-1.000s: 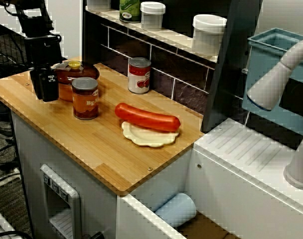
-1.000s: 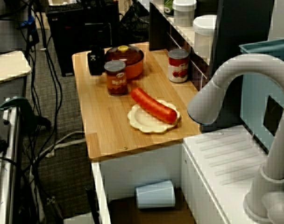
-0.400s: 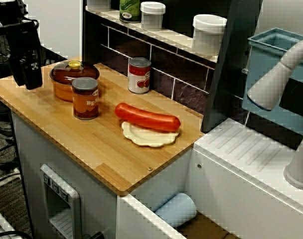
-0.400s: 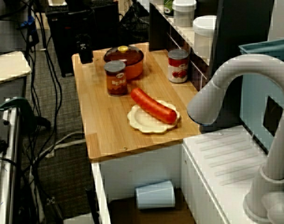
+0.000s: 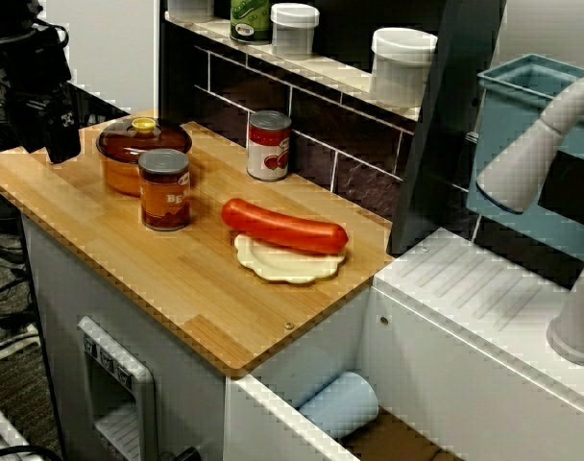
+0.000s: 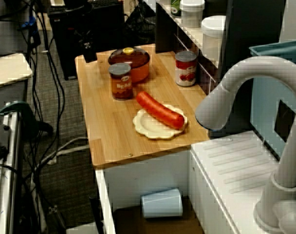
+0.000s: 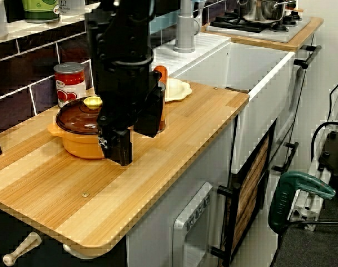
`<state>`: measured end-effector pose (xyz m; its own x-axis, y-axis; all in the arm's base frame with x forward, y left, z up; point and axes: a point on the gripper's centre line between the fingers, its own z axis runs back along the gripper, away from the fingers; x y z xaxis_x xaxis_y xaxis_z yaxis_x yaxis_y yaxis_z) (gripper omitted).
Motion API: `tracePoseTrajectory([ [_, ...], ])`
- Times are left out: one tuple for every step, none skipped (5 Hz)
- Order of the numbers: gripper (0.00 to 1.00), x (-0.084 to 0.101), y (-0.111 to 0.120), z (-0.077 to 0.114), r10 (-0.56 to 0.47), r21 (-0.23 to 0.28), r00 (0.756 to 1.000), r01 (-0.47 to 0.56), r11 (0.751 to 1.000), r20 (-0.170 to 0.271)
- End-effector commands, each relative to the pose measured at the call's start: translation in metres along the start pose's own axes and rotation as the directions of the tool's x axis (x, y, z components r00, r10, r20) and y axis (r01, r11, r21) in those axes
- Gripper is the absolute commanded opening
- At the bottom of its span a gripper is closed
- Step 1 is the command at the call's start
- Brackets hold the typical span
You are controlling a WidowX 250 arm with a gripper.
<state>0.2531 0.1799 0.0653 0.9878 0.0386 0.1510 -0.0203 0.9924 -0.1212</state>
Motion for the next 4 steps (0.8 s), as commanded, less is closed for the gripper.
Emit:
tracePoseTrajectory([
  [1.0, 0.013, 0.009, 0.023, 0.03, 0.115, 0.994, -0.042, 0.992, 0.107],
  [1.0, 0.018, 0.018, 0.027, 0.044, 0.157, 0.99, -0.064, 0.986, 0.131],
  [1.0, 0.025, 0.028, 0.034, 0.013, 0.167, 0.991, -0.035, 0.985, 0.133],
  [1.0, 0.028, 0.037, 0.036, 0.02, 0.175, 0.989, -0.046, 0.983, 0.149],
])
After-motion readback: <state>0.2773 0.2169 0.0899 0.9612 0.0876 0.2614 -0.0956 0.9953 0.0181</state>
